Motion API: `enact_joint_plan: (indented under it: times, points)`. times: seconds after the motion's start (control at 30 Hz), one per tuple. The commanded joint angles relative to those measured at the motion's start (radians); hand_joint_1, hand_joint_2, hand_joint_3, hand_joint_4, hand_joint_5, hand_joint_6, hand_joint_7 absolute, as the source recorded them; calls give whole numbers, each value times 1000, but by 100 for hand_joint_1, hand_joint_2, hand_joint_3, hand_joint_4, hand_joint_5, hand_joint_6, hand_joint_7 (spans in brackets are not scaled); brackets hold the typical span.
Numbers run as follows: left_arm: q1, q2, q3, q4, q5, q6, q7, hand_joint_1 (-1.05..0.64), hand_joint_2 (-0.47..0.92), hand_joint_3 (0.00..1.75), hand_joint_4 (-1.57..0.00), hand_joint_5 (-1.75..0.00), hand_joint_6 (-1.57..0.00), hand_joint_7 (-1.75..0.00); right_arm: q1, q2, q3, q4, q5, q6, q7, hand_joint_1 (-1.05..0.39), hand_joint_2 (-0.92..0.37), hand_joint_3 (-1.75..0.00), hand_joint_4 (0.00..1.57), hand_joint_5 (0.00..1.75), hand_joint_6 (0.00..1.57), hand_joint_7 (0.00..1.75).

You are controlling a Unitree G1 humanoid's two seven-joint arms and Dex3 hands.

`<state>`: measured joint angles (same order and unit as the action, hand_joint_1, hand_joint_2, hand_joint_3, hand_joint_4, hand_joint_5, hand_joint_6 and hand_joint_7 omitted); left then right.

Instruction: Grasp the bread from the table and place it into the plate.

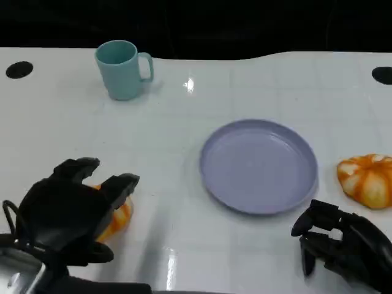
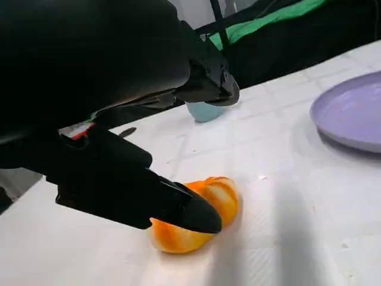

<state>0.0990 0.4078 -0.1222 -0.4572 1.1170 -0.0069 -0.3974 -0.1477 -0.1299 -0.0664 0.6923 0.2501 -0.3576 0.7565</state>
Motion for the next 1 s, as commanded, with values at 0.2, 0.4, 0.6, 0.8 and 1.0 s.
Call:
enact_joint_plan:
  times: [0.2,0.4,0.6,0.8,1.0]
  points:
    - [-101,16,-64,175,6,36,23,-58,80,0,-14,-7,-27,0,17,-13,-4,2,3,25,2,-53,-92,-23,67,175,70,135]
    - [-151,25,-101,287,11,48,57,-55,82,1,-15,-5,-26,0,18,-13,-3,-1,3,29,2,-53,-92,-23,67,175,70,135]
    - [-203,24,-145,391,17,77,80,-51,81,0,-16,-5,-25,0,17,-12,-5,3,6,22,8,-53,-92,-23,67,175,69,135]
    - [-240,26,-190,481,21,96,124,-49,80,0,-17,-4,-24,0,20,-14,-1,-5,-2,30,-2,-53,-92,-24,66,175,69,135]
    - [-288,24,-228,601,0,98,188,-48,81,0,-19,-4,-23,0,20,-13,-2,-3,1,26,2,-53,-92,-23,66,175,69,135]
